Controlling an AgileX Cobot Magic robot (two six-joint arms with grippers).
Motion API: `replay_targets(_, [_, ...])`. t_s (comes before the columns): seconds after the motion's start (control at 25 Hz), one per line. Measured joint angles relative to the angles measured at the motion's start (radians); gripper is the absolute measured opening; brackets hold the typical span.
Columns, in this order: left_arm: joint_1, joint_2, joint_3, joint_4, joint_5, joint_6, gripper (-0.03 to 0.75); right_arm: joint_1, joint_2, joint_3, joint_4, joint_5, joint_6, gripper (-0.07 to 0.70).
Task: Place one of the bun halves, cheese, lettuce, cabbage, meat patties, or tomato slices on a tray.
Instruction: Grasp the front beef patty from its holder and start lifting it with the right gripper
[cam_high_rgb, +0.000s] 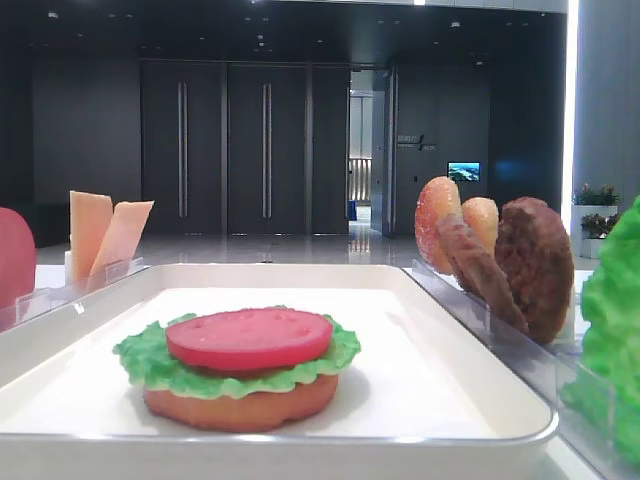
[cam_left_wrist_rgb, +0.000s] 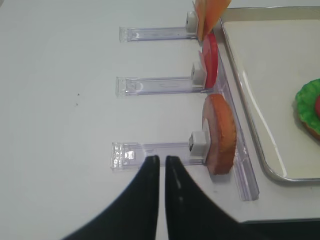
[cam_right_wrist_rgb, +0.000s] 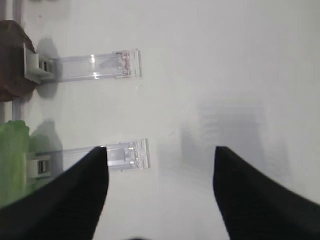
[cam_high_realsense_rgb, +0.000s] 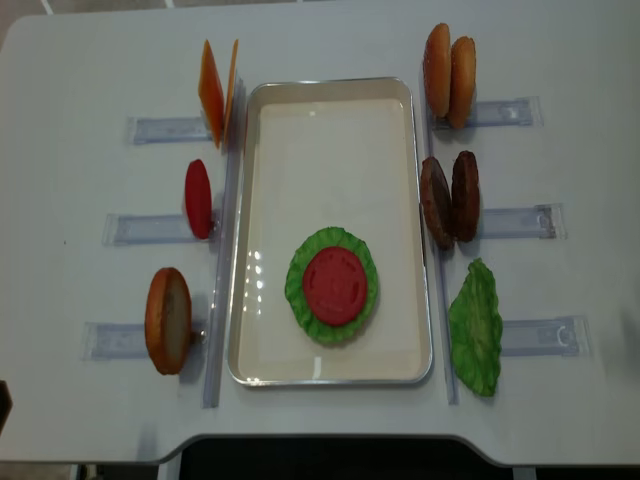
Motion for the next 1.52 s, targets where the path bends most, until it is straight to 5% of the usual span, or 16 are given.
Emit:
replay_targets(0.36, [0.0,0.0,0.0,0.0,0.0,0.001,-0.001,0.0,0.286,-0.283,0.0,0.083,-0.053,0.435])
replay_targets(1.08, [0.0,0.0,0.0,0.0,0.0,0.001,-0.001,0.015,0.605,-0.578,0.0,0.089,-0.059,0.435])
replay_targets(1.52, [0.0,0.0,0.0,0.0,0.0,0.001,-0.001,0.296,0.628,-0.6,-0.038,0.09,0.167,0.435])
